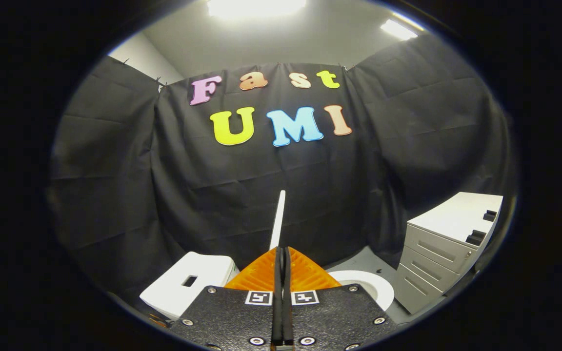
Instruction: Open the toilet lid.
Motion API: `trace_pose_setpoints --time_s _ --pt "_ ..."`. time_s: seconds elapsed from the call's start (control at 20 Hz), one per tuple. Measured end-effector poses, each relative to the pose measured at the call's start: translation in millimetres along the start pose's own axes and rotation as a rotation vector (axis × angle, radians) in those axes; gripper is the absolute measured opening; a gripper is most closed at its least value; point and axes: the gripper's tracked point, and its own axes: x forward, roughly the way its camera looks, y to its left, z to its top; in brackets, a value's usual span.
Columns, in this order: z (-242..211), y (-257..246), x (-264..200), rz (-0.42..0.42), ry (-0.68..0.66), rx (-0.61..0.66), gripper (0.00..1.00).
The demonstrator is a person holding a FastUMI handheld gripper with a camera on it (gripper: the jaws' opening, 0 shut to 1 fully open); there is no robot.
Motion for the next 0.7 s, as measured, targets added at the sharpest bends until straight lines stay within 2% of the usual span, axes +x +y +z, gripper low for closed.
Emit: trace_pose_setpoints --time_s 0.45,0.7 --pt "0 90 -6 0.123 0.000 -0.201 0.00" --pt "-8 143 -10 0.202 -0.002 -0.228 0.00"
